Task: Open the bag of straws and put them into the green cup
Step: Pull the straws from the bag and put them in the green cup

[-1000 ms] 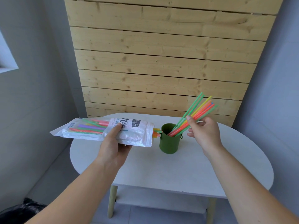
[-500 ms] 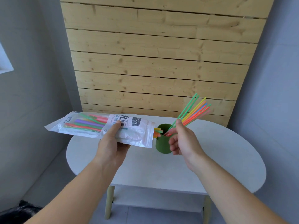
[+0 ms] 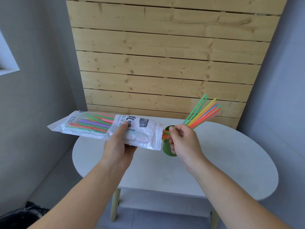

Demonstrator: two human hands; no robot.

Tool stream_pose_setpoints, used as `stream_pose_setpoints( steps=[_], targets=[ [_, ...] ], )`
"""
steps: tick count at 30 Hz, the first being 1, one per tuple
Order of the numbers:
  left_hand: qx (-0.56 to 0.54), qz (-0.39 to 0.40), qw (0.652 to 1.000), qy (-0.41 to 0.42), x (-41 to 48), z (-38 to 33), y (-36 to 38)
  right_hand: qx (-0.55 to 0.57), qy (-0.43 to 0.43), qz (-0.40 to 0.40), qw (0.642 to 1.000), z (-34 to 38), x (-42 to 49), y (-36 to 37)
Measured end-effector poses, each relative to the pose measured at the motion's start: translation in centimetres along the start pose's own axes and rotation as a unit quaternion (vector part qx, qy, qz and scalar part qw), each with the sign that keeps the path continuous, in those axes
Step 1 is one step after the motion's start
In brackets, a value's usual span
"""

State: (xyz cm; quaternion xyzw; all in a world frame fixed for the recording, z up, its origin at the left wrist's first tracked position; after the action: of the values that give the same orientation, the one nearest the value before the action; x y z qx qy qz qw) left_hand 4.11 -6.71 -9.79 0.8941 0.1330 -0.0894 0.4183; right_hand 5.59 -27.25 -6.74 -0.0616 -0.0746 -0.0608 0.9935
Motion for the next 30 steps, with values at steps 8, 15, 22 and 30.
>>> stream_pose_setpoints(
  steps=[8,15,22,30],
  targets=[
    [-0.003,-0.001,1.000,-0.013,0.0,0.4,-0.1,0.009,0.018,0.024,1.000,0.1,0.3,-0.8],
    [-0.003,-0.001,1.000,-0.011,0.0,0.3,-0.2,0.047,0.012,0.026,0.998,0.1,0.2,-0.9],
    [-0.014,-0.004,1.000,-0.011,0.1,-0.2,-0.7,0.132,0.054,-0.028,0.989,-0.7,0.7,-2.4],
    [-0.021,0.005,1.000,-0.013,0.1,0.3,-0.4,0.292,0.181,0.007,0.939,-2.8,-1.2,1.4]
  ],
)
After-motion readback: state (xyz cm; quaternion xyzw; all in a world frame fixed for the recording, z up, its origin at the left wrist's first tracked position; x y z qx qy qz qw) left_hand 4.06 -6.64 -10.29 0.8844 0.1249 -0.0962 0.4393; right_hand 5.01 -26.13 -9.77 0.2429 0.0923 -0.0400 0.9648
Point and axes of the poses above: each hand's wrist, its own x-axis towards the middle knuckle, its own y-axis out of the palm, z = x × y, the point moved 8 cm from there along x, towards the middle knuckle, and after that the axes turned 5 degrees about -y, right-handed, at the moved point
